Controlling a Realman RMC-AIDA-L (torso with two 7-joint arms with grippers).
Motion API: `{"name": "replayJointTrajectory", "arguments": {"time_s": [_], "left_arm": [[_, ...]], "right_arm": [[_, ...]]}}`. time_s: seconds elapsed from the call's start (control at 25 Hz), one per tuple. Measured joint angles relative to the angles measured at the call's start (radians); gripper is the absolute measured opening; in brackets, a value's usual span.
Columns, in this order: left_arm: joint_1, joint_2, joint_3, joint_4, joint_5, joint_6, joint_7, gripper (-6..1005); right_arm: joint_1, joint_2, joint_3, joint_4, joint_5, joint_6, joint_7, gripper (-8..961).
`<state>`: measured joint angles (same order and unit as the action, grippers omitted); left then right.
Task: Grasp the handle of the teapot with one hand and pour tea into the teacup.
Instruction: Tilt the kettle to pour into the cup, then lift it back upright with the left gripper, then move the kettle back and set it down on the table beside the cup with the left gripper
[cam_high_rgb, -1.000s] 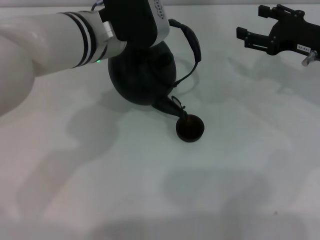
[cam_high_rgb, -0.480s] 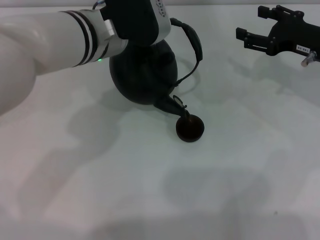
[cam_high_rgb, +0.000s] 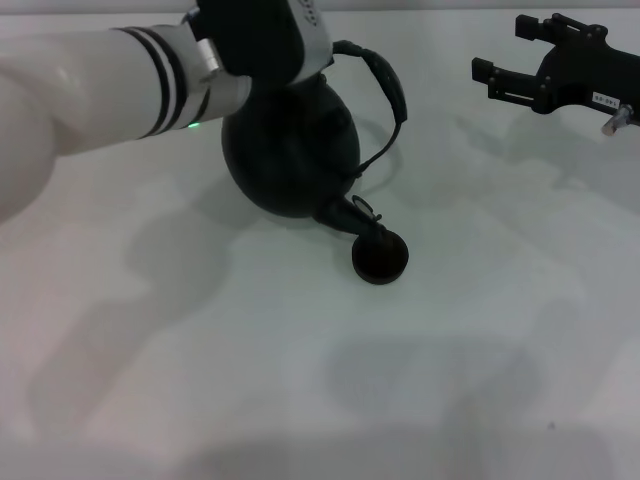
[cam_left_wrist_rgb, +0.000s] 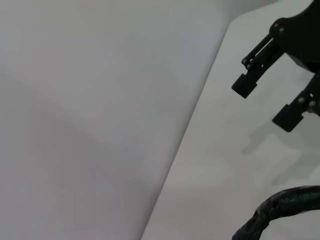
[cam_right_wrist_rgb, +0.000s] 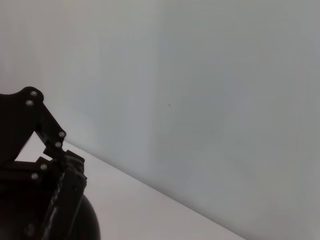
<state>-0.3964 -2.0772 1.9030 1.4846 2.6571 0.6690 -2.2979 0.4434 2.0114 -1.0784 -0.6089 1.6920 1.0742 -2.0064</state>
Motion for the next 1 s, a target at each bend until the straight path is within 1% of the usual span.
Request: {"name": "replayJointTrajectory", "arguments": {"time_s": [0.04, 0.08, 0.12, 0.28, 0.48, 0.68, 0.72, 0.76, 0.8, 0.84, 1.0], "left_arm": [[0.000, 0.000, 0.000, 0.000, 0.000, 0.000, 0.000, 93], [0.015, 0.002, -0.026, 0.002, -0.027, 0.000, 0.004, 93], [0.017, 0.002, -0.029, 0.002, -0.030, 0.000, 0.005, 93], [0.043, 0.005, -0.107, 0.005, -0.139, 0.000, 0.067, 92], [0.082, 0.006, -0.223, 0.001, -0.356, 0.006, 0.227, 92], [0.119, 0.006, -0.336, -0.027, -0.591, 0.063, 0.403, 93], [0.122, 0.006, -0.347, -0.032, -0.615, 0.070, 0.421, 93], [0.128, 0.006, -0.366, -0.041, -0.657, 0.084, 0.450, 93], [0.142, 0.006, -0.410, -0.059, -0.749, 0.118, 0.521, 94], [0.142, 0.006, -0.410, -0.059, -0.749, 0.118, 0.521, 94], [0.176, 0.006, -0.505, -0.111, -0.941, 0.222, 0.698, 93]], "right_arm": [[0.000, 0.000, 0.000, 0.000, 0.000, 0.000, 0.000, 845], [0.000, 0.000, 0.000, 0.001, 0.000, 0.000, 0.000, 845], [0.000, 0.000, 0.000, 0.001, 0.000, 0.000, 0.000, 845], [0.000, 0.000, 0.000, 0.002, -0.001, -0.001, 0.003, 845], [0.000, 0.000, 0.000, 0.002, -0.004, -0.001, 0.007, 845], [0.001, 0.000, -0.004, 0.002, -0.004, 0.000, 0.010, 845], [0.001, 0.000, -0.005, 0.002, -0.004, 0.000, 0.011, 845], [0.001, 0.000, -0.005, 0.002, -0.004, 0.000, 0.014, 845], [0.003, 0.000, -0.007, 0.002, -0.004, 0.001, 0.020, 845], [0.003, 0.000, -0.007, 0.002, -0.004, 0.001, 0.020, 845], [0.004, 0.000, -0.008, 0.001, -0.007, 0.001, 0.025, 845]]}}
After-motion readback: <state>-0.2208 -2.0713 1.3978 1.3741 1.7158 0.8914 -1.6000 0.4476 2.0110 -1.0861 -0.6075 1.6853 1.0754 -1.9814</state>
